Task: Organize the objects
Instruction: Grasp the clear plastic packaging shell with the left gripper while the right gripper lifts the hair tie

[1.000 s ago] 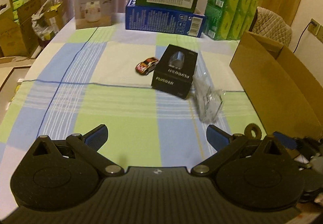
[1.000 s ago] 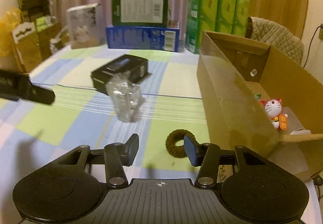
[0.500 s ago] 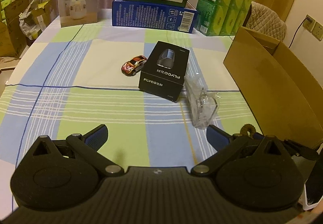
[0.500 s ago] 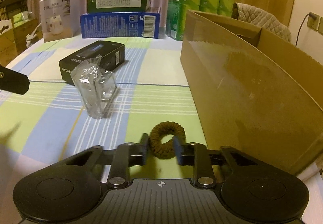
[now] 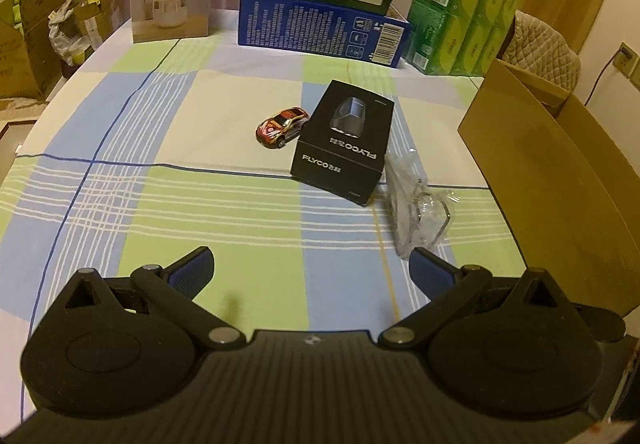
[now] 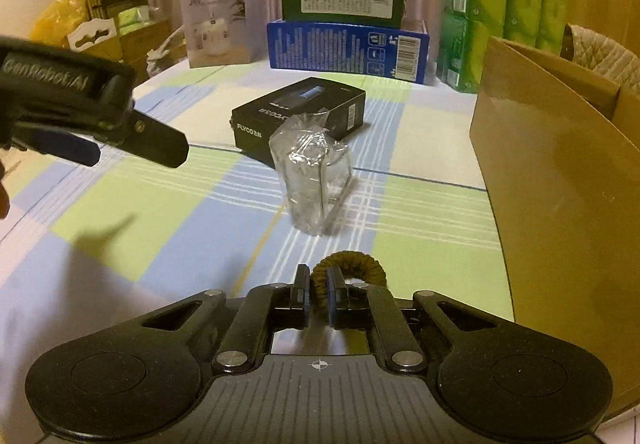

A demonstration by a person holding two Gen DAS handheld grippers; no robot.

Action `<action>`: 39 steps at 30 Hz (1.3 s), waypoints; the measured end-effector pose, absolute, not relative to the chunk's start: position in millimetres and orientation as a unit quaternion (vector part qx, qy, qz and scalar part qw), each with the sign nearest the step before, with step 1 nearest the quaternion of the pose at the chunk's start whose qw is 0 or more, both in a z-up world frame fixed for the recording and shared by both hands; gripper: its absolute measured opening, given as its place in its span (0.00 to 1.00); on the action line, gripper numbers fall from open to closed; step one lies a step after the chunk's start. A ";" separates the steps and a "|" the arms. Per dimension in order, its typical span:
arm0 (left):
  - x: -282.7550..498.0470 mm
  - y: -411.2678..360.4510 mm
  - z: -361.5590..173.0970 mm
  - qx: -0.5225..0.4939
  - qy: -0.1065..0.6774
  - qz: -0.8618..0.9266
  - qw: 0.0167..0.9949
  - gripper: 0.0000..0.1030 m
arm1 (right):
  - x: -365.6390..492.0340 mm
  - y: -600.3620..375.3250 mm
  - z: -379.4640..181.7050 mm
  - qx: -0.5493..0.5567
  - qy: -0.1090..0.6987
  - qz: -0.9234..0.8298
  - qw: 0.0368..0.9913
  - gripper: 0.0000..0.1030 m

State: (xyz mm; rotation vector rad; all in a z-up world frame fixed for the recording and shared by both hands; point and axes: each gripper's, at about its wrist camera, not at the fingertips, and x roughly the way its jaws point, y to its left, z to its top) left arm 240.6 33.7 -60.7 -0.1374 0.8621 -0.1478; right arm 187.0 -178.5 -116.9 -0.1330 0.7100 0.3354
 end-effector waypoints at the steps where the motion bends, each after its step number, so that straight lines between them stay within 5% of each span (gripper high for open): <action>1: 241.2 34.4 -61.0 -0.068 0.417 -0.070 0.903 0.99 | 186.2 -178.5 -116.0 -0.067 0.342 0.160 0.923 0.21; 3: 241.5 35.6 -61.3 -0.072 0.418 -0.069 0.903 0.99 | 184.2 -179.7 -115.5 -0.066 0.336 0.156 0.927 0.61; 9: 242.7 35.6 -62.1 -0.072 0.418 -0.072 0.903 0.99 | 195.1 -188.2 -123.0 -0.044 0.358 0.142 0.922 0.61; 11: 244.4 35.1 -63.3 -0.072 0.420 -0.073 0.902 0.99 | 199.1 -191.1 -126.5 -0.033 0.370 0.137 0.918 0.55; 15: 249.0 30.9 -65.3 -0.072 0.424 -0.079 0.899 0.99 | 198.6 -193.3 -124.2 -0.032 0.367 0.132 0.920 0.14; 23: 267.3 -3.3 -66.6 -0.077 0.422 -0.129 0.894 0.96 | 194.4 -198.9 -114.2 -0.030 0.350 0.112 0.930 0.14; 39: 300.8 -55.8 -96.7 -0.050 0.449 -0.168 0.876 0.25 | 191.8 -209.8 -112.9 -0.014 0.359 0.100 0.928 0.14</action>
